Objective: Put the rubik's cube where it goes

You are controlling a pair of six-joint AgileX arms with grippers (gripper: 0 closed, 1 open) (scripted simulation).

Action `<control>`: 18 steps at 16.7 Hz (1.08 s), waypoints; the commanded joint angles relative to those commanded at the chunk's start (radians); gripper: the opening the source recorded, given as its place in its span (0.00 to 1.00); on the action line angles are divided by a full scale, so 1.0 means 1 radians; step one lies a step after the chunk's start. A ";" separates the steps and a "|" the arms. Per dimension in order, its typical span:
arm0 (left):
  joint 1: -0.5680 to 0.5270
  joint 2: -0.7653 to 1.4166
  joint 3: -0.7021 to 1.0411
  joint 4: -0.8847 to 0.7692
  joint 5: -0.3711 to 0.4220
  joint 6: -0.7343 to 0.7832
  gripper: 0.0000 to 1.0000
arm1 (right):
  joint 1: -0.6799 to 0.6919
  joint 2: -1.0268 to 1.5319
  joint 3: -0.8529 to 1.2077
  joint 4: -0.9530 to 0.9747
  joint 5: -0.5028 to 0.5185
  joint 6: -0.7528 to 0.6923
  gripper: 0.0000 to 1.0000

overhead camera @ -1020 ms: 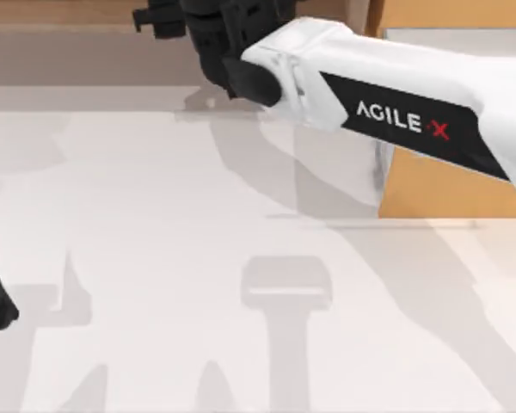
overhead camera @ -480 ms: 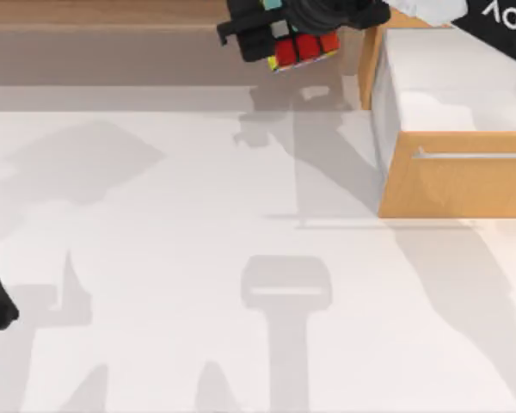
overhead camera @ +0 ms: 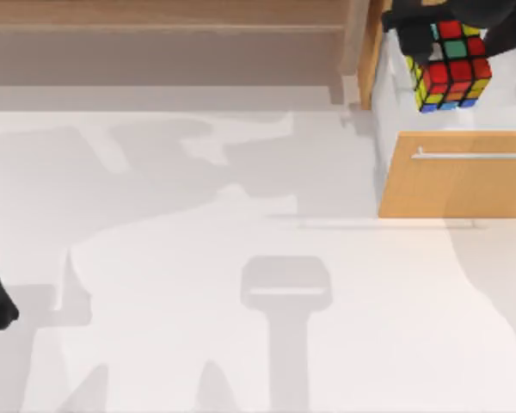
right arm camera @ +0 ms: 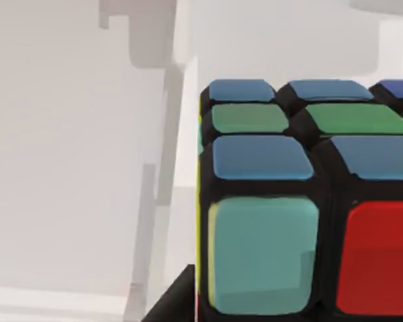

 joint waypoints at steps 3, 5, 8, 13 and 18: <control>0.000 0.000 0.000 0.000 0.000 0.000 1.00 | -0.104 0.110 0.046 -0.073 -0.062 -0.017 0.00; 0.000 0.000 0.000 0.000 0.000 0.000 1.00 | -0.142 0.181 0.065 -0.100 -0.094 -0.025 0.00; 0.000 0.000 0.000 0.000 0.000 0.000 1.00 | -0.160 0.247 0.077 -0.122 -0.122 -0.029 0.00; 0.000 0.000 0.000 0.000 0.000 0.000 1.00 | -0.161 0.252 0.078 -0.123 -0.124 -0.030 0.00; 0.000 0.000 0.000 0.000 0.000 0.000 1.00 | -0.161 0.252 0.078 -0.123 -0.124 -0.030 0.38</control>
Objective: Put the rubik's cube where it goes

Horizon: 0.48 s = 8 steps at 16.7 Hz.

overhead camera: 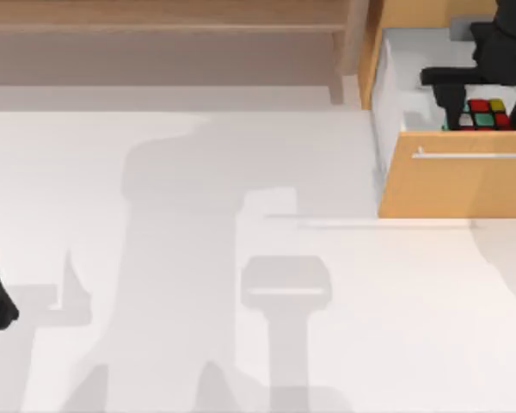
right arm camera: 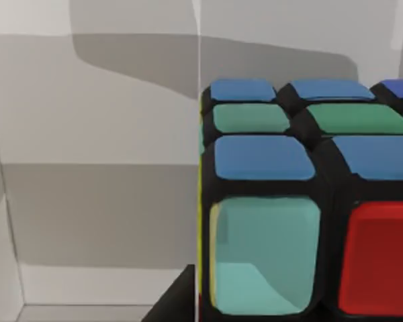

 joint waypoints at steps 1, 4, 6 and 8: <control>0.000 0.000 0.000 0.000 0.000 0.000 1.00 | 0.000 0.000 0.000 0.000 0.000 0.000 0.45; 0.000 0.000 0.000 0.000 0.000 0.000 1.00 | 0.000 0.000 0.000 0.000 0.000 0.000 0.68; 0.000 0.000 0.000 0.000 0.000 0.000 1.00 | 0.000 0.000 0.000 0.000 0.000 0.000 0.83; 0.000 0.000 0.000 0.000 0.000 0.000 1.00 | 0.000 0.000 0.000 0.000 0.000 0.000 0.98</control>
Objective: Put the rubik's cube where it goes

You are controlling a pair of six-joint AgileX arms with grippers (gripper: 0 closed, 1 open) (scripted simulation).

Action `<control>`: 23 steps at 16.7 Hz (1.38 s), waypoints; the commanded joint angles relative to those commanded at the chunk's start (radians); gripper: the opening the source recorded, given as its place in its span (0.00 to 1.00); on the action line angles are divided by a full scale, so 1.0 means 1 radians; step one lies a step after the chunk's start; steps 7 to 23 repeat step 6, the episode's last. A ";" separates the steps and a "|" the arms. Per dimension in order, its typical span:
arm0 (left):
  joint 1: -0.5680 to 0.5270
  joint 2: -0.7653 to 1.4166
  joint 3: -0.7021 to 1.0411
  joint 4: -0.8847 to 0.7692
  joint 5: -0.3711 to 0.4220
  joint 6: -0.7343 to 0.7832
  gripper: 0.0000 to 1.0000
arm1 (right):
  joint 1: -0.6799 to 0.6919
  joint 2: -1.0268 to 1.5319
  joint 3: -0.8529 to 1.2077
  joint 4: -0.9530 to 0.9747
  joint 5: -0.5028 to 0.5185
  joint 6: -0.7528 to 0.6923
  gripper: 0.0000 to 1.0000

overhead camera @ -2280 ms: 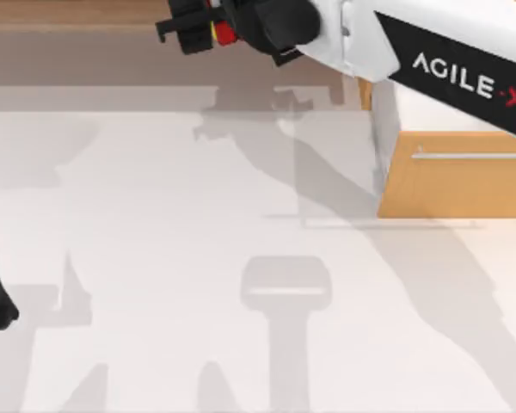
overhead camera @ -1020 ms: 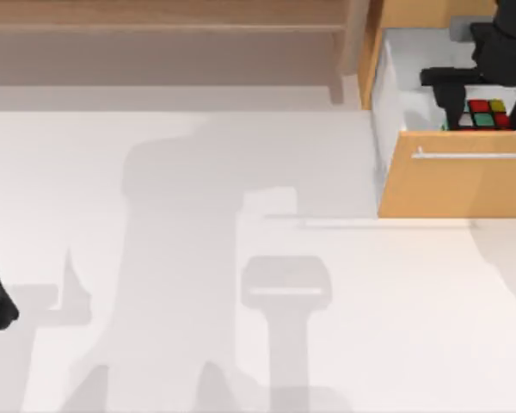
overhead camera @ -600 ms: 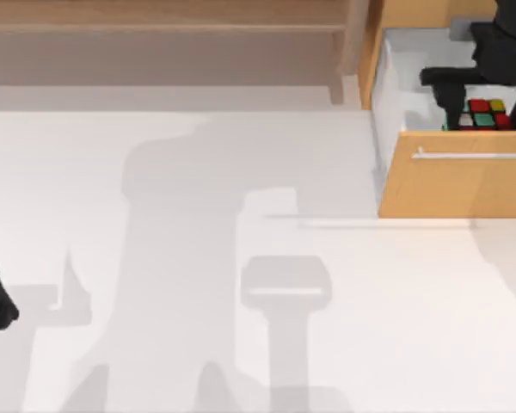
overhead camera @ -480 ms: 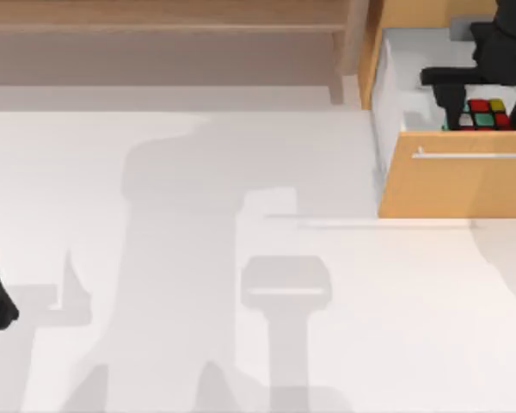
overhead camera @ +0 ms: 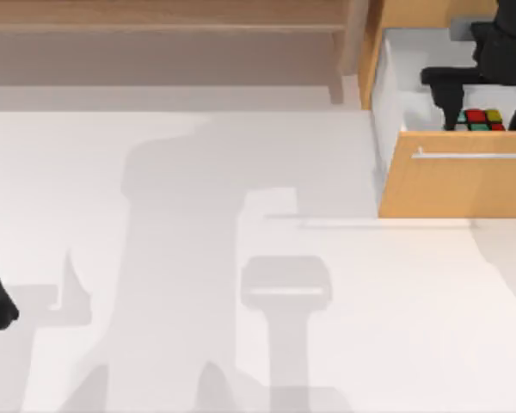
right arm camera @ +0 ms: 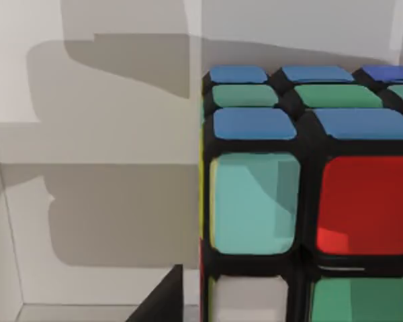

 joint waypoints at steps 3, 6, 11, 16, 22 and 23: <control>0.000 0.000 0.000 0.000 0.000 0.000 1.00 | 0.000 0.000 0.000 0.000 0.000 0.000 1.00; 0.000 0.000 0.000 0.000 0.000 0.000 1.00 | 0.000 0.000 0.000 0.000 0.000 0.000 1.00; 0.000 0.000 0.000 0.000 0.000 0.000 1.00 | 0.000 0.000 0.000 0.000 0.000 0.000 1.00; 0.000 0.000 0.000 0.000 0.000 0.000 1.00 | 0.000 0.000 0.000 0.000 0.000 0.000 1.00; 0.000 0.000 0.000 0.000 0.000 0.000 1.00 | 0.000 0.000 0.000 0.000 0.000 0.000 1.00; 0.000 0.000 0.000 0.000 0.000 0.000 1.00 | 0.000 0.000 0.000 0.000 0.000 0.000 1.00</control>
